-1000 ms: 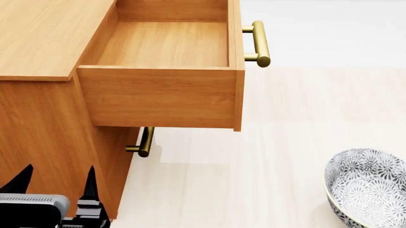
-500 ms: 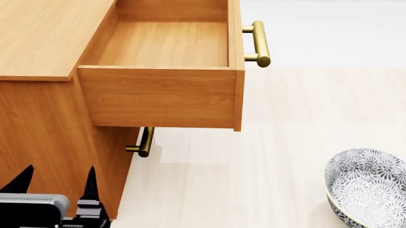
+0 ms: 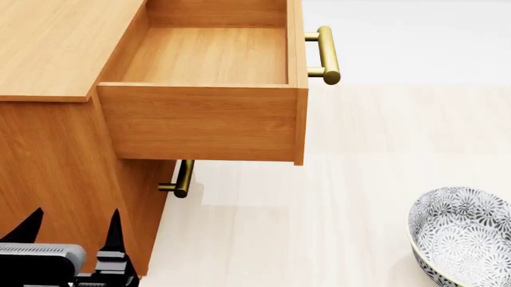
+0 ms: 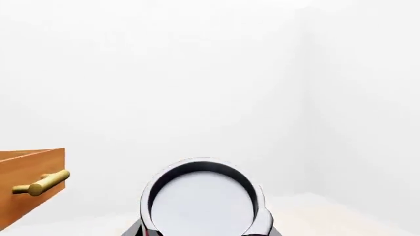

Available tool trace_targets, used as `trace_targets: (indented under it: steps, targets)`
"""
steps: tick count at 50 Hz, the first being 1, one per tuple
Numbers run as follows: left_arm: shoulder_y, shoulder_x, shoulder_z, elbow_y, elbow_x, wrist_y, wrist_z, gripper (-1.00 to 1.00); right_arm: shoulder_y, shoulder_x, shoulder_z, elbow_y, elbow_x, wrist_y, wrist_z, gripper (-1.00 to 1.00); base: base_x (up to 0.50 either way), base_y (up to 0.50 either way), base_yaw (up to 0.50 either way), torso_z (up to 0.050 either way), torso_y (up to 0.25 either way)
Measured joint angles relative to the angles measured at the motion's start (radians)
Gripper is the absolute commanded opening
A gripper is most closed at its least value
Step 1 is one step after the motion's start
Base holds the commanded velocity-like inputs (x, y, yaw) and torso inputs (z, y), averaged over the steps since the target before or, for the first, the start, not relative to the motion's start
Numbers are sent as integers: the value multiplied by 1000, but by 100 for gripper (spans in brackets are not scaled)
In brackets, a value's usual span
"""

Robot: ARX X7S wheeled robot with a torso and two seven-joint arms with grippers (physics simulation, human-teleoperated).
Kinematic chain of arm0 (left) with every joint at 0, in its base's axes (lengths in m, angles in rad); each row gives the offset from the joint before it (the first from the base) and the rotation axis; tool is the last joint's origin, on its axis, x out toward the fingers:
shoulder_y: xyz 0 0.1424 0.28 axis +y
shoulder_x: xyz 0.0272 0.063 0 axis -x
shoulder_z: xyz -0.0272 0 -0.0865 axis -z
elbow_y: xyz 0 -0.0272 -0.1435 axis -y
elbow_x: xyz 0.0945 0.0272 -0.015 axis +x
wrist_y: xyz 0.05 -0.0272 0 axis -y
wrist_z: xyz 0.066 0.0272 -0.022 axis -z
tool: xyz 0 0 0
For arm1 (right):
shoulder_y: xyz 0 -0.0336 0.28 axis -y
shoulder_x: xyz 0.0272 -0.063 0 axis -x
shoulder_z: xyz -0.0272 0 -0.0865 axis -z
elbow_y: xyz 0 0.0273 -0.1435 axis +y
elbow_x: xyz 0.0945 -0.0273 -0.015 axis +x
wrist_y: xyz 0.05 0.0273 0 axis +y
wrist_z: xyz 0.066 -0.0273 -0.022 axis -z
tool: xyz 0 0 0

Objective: Put the ketchup in the top drawer of the cabinet.

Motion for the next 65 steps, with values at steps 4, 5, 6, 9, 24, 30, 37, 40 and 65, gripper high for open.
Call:
trace_targets:
  steps: [4, 5, 6, 9, 24, 30, 37, 40, 65]
  targets:
    - [-1, 0, 1, -5, -2, 4, 0, 100, 12, 35, 27, -32, 40, 24, 34, -100, 0, 0, 0, 0, 0]
    - [-2, 0, 1, -6, -2, 4, 1, 100, 15, 42, 34, -37, 48, 28, 41, -100, 0, 0, 0, 0, 0]
    - [-2, 0, 2, -7, -2, 5, 1, 100, 18, 50, 41, -43, 58, 33, 47, -100, 0, 0, 0, 0, 0]
    - [-3, -1, 3, -10, -3, 7, 1, 100, 26, 74, 63, -58, 87, 46, 67, -100, 0, 0, 0, 0, 0]
    - [-7, -2, 8, -18, -9, 14, -1, 100, 76, 238, 175, -126, 252, 112, 200, -100, 0, 0, 0, 0, 0]
    - [-8, -3, 10, -21, -12, 17, -1, 100, 103, 325, 212, -141, 326, 138, 270, -100, 0, 0, 0, 0, 0]
    - [-8, -4, 12, -25, -14, 22, -2, 100, 140, 426, 233, -144, 405, 158, 354, -100, 0, 0, 0, 0, 0]
    - [-8, -4, 12, -26, -16, 24, -3, 100, 159, 471, 233, -141, 435, 162, 391, -100, 0, 0, 0, 0, 0]
    - [-7, -10, 17, -37, -26, 39, -8, 100, 289, 917, -87, 1, 562, -92, 652, -100, 0, 0, 0, 0, 0]
